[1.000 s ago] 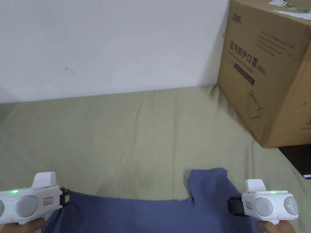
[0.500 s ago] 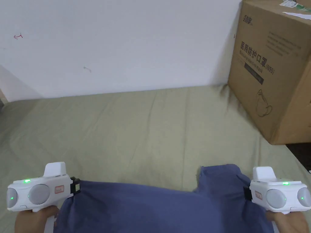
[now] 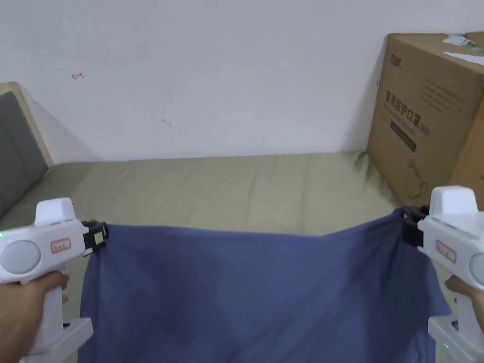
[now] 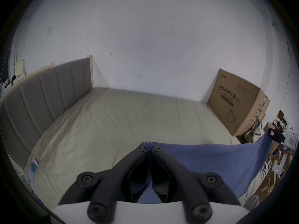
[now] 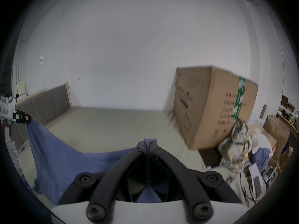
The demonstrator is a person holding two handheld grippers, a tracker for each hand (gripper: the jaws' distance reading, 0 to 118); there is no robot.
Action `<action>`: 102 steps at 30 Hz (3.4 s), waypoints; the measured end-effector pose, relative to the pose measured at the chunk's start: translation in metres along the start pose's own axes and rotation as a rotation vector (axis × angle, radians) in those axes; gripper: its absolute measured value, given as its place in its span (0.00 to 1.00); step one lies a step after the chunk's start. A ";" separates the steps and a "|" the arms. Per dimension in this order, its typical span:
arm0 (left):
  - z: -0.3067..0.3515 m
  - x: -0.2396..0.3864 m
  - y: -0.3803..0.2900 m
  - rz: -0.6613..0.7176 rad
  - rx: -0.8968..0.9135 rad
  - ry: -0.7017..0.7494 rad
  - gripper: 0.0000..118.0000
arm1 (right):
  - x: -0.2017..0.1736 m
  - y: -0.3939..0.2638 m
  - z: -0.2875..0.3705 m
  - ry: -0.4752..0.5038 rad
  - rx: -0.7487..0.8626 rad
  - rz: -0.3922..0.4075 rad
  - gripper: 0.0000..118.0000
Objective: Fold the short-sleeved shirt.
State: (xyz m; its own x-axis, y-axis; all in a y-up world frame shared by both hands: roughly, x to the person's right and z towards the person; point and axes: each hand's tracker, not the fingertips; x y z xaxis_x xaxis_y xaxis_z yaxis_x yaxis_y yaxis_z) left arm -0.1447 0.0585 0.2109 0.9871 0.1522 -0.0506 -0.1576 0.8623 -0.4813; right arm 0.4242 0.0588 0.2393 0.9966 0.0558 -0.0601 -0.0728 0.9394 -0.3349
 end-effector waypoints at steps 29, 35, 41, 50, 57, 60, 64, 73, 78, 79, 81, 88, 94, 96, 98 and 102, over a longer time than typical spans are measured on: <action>-0.059 0.026 0.202 -0.024 0.312 0.074 0.00 | 0.003 0.205 -0.074 0.032 0.378 0.019 0.01; -0.121 0.023 0.126 -0.048 0.177 0.075 0.00 | 0.015 0.121 -0.128 0.044 0.218 -0.042 0.01; -0.138 0.016 0.034 -0.030 0.040 0.065 0.00 | 0.021 0.028 -0.139 0.068 0.088 -0.104 0.01; -0.067 -0.007 -0.105 0.015 -0.108 0.052 0.00 | 0.021 -0.090 -0.053 0.101 -0.066 -0.150 0.01; -0.001 -0.021 -0.197 0.046 -0.227 0.071 0.00 | 0.013 -0.173 0.031 0.106 -0.207 -0.185 0.01; 0.009 -0.040 -0.235 0.063 -0.276 0.093 0.00 | 0.007 -0.203 0.060 0.101 -0.260 -0.211 0.01; 0.037 -0.047 -0.269 0.083 -0.305 0.108 0.00 | 0.008 -0.241 0.091 0.086 -0.325 -0.241 0.01; 0.057 -0.056 -0.319 0.067 -0.392 0.153 0.00 | 0.007 -0.316 0.099 0.018 -0.527 -0.288 0.01; 0.052 -0.049 -0.327 0.058 -0.411 0.185 0.03 | -0.006 -0.319 0.093 -0.032 -0.591 -0.322 0.06; 0.053 -0.046 -0.326 0.065 -0.413 0.191 0.10 | -0.009 -0.315 0.094 -0.044 -0.593 -0.322 0.17; 0.055 -0.045 -0.320 0.080 -0.417 0.189 0.12 | -0.012 -0.307 0.095 -0.071 -0.604 -0.320 0.22; 0.088 -0.012 -0.252 0.135 -0.155 0.117 0.96 | -0.026 -0.214 0.115 -0.092 -0.314 -0.204 0.87; 0.122 0.040 -0.196 -0.002 0.191 0.113 0.96 | -0.048 -0.138 0.140 -0.100 -0.019 -0.125 0.86; 0.128 0.054 -0.191 -0.055 0.278 0.149 0.94 | -0.055 -0.128 0.147 -0.110 0.052 -0.097 0.83; 0.131 0.064 -0.188 -0.097 0.311 0.175 0.84 | -0.063 -0.121 0.152 -0.135 0.103 -0.068 0.71; 0.132 0.072 -0.188 -0.121 0.313 0.119 0.04 | -0.071 -0.118 0.156 -0.155 0.134 -0.029 0.00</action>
State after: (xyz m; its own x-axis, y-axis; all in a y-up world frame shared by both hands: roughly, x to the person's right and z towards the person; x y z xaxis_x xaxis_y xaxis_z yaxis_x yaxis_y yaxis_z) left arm -0.0477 -0.0291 0.4134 0.9927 -0.0013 -0.1207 -0.0229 0.9797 -0.1994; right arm 0.3676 -0.0034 0.4300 0.9928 0.0700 0.0971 -0.0488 0.9773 -0.2060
